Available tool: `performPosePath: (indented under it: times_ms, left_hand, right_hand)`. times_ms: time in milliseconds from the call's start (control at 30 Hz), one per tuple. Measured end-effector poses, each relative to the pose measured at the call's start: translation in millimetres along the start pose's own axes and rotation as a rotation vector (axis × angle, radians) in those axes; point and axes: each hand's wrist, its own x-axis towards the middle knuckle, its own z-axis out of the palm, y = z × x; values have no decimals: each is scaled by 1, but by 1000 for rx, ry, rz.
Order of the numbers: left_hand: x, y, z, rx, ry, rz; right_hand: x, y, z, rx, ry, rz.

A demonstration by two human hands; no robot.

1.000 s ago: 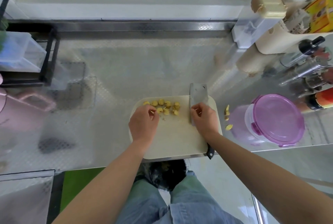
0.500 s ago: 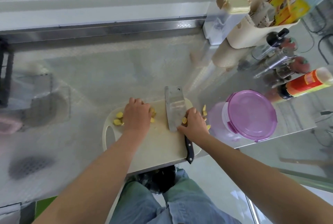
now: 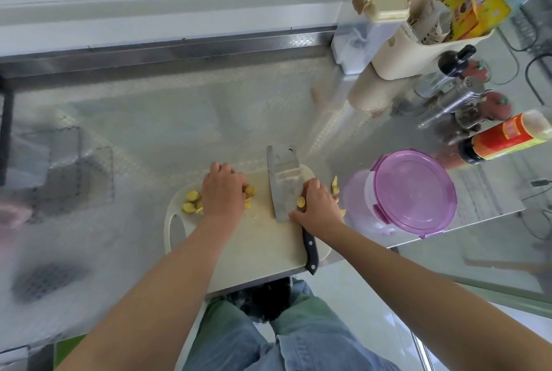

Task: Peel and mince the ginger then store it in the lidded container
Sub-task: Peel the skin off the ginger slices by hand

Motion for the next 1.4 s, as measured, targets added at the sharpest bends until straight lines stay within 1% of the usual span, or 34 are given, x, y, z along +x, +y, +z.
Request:
performPosePath:
  times_ms: [67,167,200,233,333,467,600,767,833,933,1033,1133,1233,1400]
  left_hand:
    - [0,0,0,-9,6,-7]
    - [1,-2,1,-22,-2,-10]
    - [1,-3,1,-26,-6,-11]
    - [1,-4,2,-28,-6,-11]
    - [0,-6,3,-30,2,-8]
    - [-4,-10,7,-106,37,4]
    - [-8,-16,13,-177,89,-8]
    - [-10,-19,13,-203,99,-15]
    - [-10,-20,13,-235,127,-14]
    - [-10,-21,11,-277,171,-17]
    - [-10,-21,8,-277,188,-16]
    - [-10,-18,4,-254,162,-9]
    - [-10,-14,2,-167,120,23]
    - [-3,-8,-1,-56,99,71]
  right_hand:
    - [-1,-1,0,20,52,-37]
    - [1,-14,-1,149,195,-185]
    - [3,-21,-1,193,193,-233]
    - [7,-28,1,225,154,-267]
    - [18,-48,11,212,10,-321]
    - [28,-64,29,183,-15,-304]
    - [34,-71,35,161,-1,-281]
    - [38,-73,37,152,-14,-274]
    - [39,-70,35,175,-42,-270]
    - [41,-62,29,293,-52,-232]
    - [41,-54,22,416,-51,-177]
    - [40,-50,18,474,-56,-153]
    - [38,-49,17,486,-80,-160]
    - [37,-49,16,480,-73,-172]
